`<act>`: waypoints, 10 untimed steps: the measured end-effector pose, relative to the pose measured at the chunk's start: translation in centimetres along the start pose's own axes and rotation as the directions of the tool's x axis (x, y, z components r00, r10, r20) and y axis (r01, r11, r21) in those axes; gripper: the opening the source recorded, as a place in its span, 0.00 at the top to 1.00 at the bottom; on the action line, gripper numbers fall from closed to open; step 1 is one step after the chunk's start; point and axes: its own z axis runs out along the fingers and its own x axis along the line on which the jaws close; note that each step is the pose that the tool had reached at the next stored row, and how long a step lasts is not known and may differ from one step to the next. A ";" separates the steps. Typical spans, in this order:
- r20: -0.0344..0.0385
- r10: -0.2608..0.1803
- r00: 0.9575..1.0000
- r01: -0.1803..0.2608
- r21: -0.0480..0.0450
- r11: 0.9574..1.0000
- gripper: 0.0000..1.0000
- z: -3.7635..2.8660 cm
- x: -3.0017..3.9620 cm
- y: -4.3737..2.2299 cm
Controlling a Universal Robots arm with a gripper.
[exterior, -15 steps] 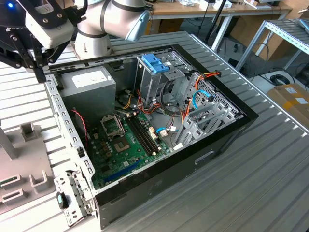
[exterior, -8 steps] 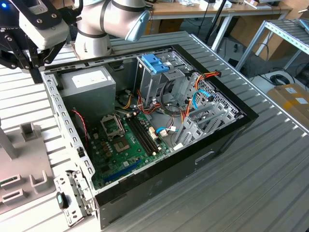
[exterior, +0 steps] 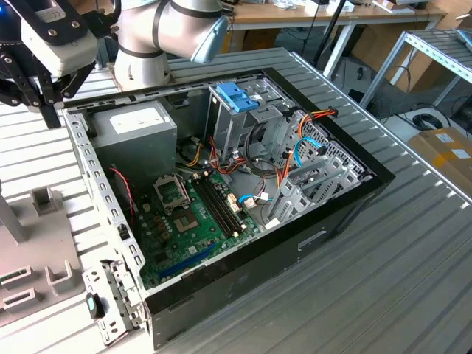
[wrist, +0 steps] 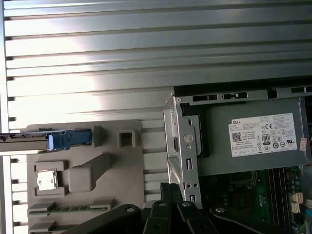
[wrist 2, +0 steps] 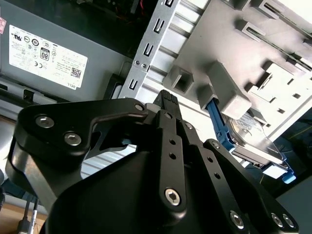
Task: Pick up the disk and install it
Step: 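Reach for the disk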
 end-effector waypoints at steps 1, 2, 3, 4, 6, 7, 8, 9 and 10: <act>0.000 0.000 1.000 0.000 0.000 1.000 0.90 0.00 0.05 0.00; 0.000 0.000 1.000 0.000 0.000 1.000 0.90 0.00 0.08 -0.01; 0.000 0.000 1.000 0.000 0.000 1.000 0.90 -0.01 0.13 -0.01; 0.000 0.000 1.000 0.000 0.000 1.000 0.90 -0.01 0.17 -0.01; 0.000 0.000 1.000 0.000 0.000 1.000 0.90 -0.01 0.26 -0.02; 0.000 0.000 1.000 0.000 0.000 1.000 0.90 -0.01 0.33 -0.02; 0.000 0.000 1.000 0.000 0.000 1.000 0.90 -0.01 0.37 -0.03; 0.000 0.000 1.000 0.000 0.000 1.000 0.90 -0.02 0.41 -0.03; 0.000 0.000 1.000 0.000 0.000 1.000 0.90 -0.01 0.47 -0.04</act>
